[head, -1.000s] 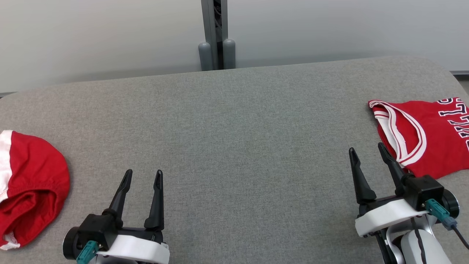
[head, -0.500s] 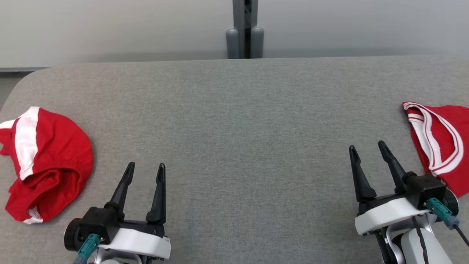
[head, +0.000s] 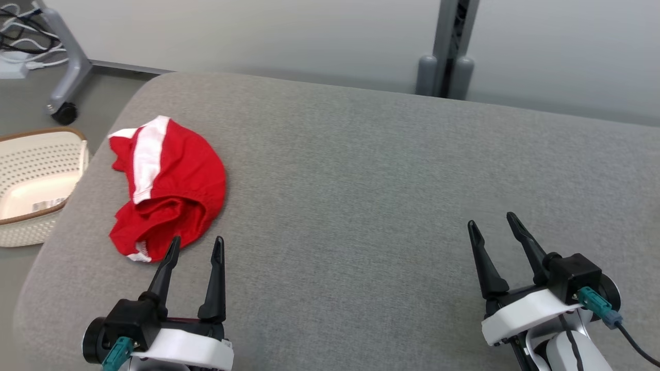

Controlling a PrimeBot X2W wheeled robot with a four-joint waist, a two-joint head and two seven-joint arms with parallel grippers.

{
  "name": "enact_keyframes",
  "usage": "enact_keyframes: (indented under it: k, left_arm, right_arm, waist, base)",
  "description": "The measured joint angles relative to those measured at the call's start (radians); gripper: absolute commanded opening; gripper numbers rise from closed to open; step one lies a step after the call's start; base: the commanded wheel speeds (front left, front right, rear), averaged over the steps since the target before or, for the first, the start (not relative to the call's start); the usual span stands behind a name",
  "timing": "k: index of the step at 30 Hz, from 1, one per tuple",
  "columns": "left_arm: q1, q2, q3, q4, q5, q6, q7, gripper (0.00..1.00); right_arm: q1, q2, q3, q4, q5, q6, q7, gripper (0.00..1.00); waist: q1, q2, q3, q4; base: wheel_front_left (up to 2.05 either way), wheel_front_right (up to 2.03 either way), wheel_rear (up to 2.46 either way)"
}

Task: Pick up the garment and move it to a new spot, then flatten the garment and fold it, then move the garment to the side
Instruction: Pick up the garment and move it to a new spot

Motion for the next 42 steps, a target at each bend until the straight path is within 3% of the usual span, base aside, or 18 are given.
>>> enact_keyframes:
  k: [14,36,42]
  left_arm:
    - [0.085,0.001,0.045,-0.012,0.015,0.004,0.000,1.00]
    - [0.110,0.000,0.063,-0.017,0.029,0.012,0.000,1.00]
    - [0.074,0.001,0.087,0.037,0.034,0.018,0.000,1.00]
  right_arm:
    - [0.040,0.000,0.096,0.012,0.035,0.000,0.000,1.00]
    - [0.036,0.000,0.131,0.041,0.059,0.000,0.000,1.00]
    - [0.037,0.001,0.110,0.028,0.006,0.000,-0.001,1.00]
  waist:
    - [0.0000,0.0000,-0.103,0.187]
    - [0.0000,0.0000,-0.123,0.189]
    - [0.0000,0.0000,-0.087,0.184]
  base:
    - [0.00,0.00,0.00]
    - [0.00,0.00,0.00]
    - [0.00,0.00,0.00]
